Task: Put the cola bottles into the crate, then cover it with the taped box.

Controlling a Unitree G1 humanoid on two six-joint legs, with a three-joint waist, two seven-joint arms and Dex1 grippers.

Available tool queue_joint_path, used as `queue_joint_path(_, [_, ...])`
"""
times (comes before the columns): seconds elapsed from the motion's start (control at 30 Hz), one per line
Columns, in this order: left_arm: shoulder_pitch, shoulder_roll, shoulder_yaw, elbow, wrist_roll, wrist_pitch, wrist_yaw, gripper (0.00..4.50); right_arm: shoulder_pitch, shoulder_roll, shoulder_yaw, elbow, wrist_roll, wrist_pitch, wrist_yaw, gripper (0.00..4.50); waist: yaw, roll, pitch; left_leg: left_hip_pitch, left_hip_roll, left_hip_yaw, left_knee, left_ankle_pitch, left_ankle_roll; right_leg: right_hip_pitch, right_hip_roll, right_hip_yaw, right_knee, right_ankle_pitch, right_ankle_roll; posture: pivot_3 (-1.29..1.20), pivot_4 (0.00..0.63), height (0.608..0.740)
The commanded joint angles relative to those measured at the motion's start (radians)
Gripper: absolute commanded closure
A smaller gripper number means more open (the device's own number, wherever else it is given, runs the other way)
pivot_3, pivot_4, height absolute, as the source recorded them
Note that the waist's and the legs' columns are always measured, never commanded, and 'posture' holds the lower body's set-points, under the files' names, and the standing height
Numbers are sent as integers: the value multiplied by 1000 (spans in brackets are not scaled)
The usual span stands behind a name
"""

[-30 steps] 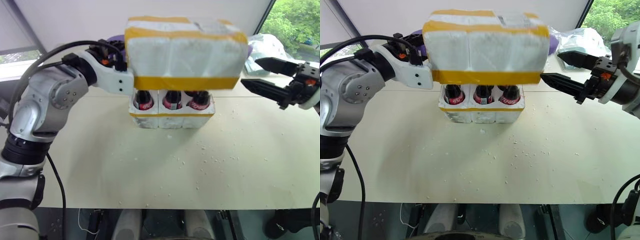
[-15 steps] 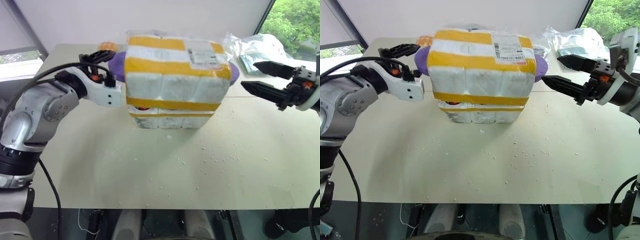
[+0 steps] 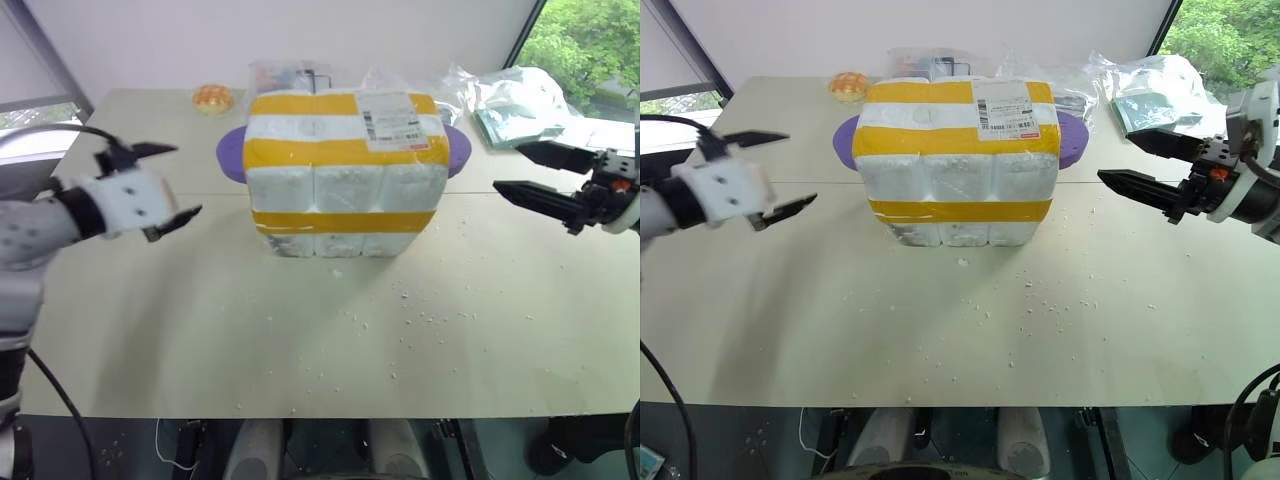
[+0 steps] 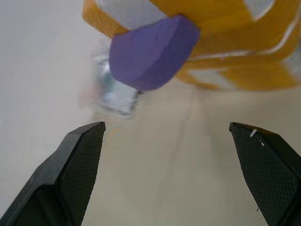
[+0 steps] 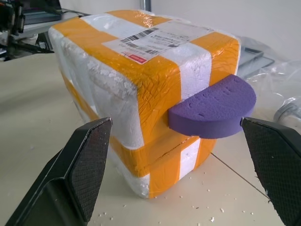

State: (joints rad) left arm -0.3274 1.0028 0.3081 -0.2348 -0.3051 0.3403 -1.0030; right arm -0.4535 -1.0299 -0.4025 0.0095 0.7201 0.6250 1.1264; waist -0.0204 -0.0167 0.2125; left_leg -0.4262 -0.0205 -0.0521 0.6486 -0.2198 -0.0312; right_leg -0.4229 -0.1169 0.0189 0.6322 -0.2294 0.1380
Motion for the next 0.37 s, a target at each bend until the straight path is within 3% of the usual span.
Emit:
queue_joint_path(0.03, [-84, 52, 193, 46, -449, 491, -78, 79, 3, -30, -18, 31, -23, -46, 48, 0, 1, 0, 0, 0, 0, -1, 0, 0, 0, 0, 0, 0, 0, 0, 0, 0, 150, 737])
queue_joint_path(0.13, [-151, 87, 227, 152, -560, 645, -95, 79, 19, -39, -20, 64, -36, -66, 91, 0, 0, 0, 0, 1, 0, -2, 1, 0, 0, 2, 1, -1, 0, 0, 0, 0, 150, 737])
queue_joint_path(0.23, [-140, 146, 203, 189, -585, 657, -206, 79, 37, -48, -27, 92, -38, -73, 141, 0, -1, 0, 0, 2, 0, -1, 1, 0, 0, 3, 1, -1, 0, 0, 0, 0, 150, 737])
queue_joint_path(0.37, [-153, 165, 162, 200, -558, 619, -232, 79, 50, -47, -22, 72, -35, -68, 156, 0, -2, 0, 0, 3, 0, -1, 0, 0, 0, 3, 1, 0, 0, 0, 0, 0, 150, 737])
